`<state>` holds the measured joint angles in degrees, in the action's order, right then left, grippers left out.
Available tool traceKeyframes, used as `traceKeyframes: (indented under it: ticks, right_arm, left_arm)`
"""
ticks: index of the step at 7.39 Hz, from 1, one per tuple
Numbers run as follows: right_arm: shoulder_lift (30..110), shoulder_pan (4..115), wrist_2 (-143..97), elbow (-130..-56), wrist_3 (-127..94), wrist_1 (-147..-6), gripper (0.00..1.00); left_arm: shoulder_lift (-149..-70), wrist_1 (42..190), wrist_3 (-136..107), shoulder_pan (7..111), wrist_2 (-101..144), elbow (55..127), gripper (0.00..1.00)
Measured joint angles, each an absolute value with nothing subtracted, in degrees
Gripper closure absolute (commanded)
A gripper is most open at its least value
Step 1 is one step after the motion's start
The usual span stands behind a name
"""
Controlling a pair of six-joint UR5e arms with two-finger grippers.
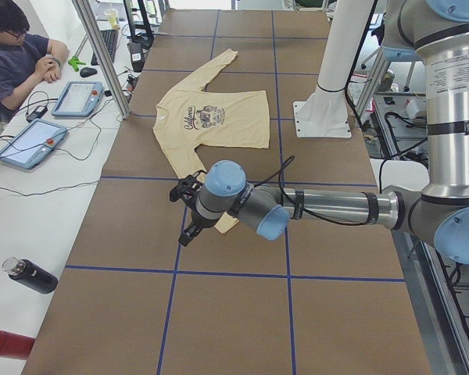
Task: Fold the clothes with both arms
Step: 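Move the right gripper toward the sleeve cuff nearest it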
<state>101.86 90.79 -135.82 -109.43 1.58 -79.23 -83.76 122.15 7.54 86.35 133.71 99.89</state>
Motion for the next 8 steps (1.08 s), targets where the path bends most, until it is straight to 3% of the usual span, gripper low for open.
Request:
traceKeyframes:
  ticks: [4,8]
  right_arm:
    - [100.4,89.1,-137.2,-108.8,-1.2,-73.1,0.03]
    - [99.2,72.3,-130.3,-107.0,-26.4,-59.8,0.01]
  left_arm:
    - [-89.4,123.7,6.7,86.5,133.9,99.0,0.0]
    - [-89.0,124.4,6.8,86.5,133.9,99.4,0.0]
